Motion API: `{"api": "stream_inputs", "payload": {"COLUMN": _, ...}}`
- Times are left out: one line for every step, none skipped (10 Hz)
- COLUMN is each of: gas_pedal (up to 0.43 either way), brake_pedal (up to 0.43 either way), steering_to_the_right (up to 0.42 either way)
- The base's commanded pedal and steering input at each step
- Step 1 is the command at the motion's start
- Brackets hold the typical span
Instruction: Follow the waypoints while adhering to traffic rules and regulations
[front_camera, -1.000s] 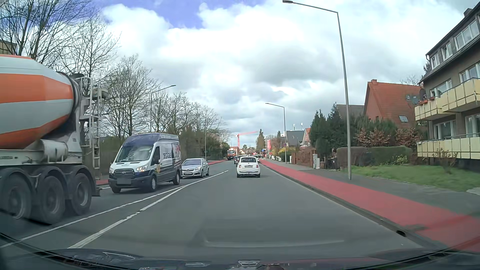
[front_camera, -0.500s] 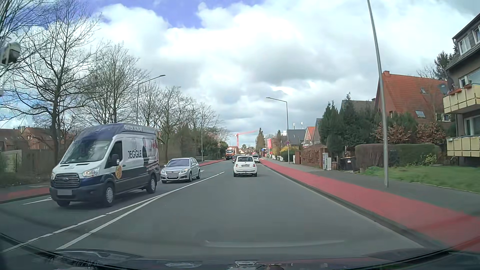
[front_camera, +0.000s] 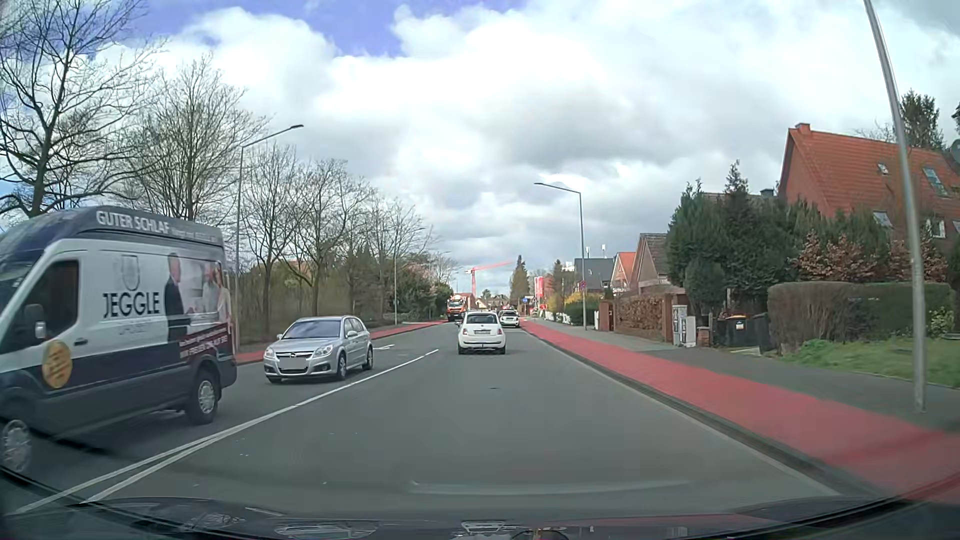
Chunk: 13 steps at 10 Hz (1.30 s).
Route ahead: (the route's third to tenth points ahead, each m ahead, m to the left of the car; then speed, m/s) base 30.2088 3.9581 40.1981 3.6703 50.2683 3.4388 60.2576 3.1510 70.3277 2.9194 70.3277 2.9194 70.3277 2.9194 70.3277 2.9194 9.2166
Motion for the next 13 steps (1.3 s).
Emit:
{"api": "stream_inputs", "payload": {"gas_pedal": 0.067, "brake_pedal": 0.000, "steering_to_the_right": 0.001}}
{"api": "stream_inputs", "payload": {"gas_pedal": 0.059, "brake_pedal": 0.000, "steering_to_the_right": 0.001}}
{"api": "stream_inputs", "payload": {"gas_pedal": 0.059, "brake_pedal": 0.000, "steering_to_the_right": 0.001}}
{"api": "stream_inputs", "payload": {"gas_pedal": 0.059, "brake_pedal": 0.000, "steering_to_the_right": 0.001}}
{"api": "stream_inputs", "payload": {"gas_pedal": 0.059, "brake_pedal": 0.000, "steering_to_the_right": 0.000}}
{"api": "stream_inputs", "payload": {"gas_pedal": 0.059, "brake_pedal": 0.000, "steering_to_the_right": -0.001}}
{"api": "stream_inputs", "payload": {"gas_pedal": 0.047, "brake_pedal": 0.000, "steering_to_the_right": -0.002}}
{"api": "stream_inputs", "payload": {"gas_pedal": 0.047, "brake_pedal": 0.000, "steering_to_the_right": -0.003}}
{"api": "stream_inputs", "payload": {"gas_pedal": 0.047, "brake_pedal": 0.000, "steering_to_the_right": -0.002}}
{"api": "stream_inputs", "payload": {"gas_pedal": 0.067, "brake_pedal": 0.000, "steering_to_the_right": -0.003}}
{"api": "stream_inputs", "payload": {"gas_pedal": 0.079, "brake_pedal": 0.000, "steering_to_the_right": -0.004}}
{"api": "stream_inputs", "payload": {"gas_pedal": 0.098, "brake_pedal": 0.000, "steering_to_the_right": -0.005}}
{"api": "stream_inputs", "payload": {"gas_pedal": 0.118, "brake_pedal": 0.000, "steering_to_the_right": -0.006}}
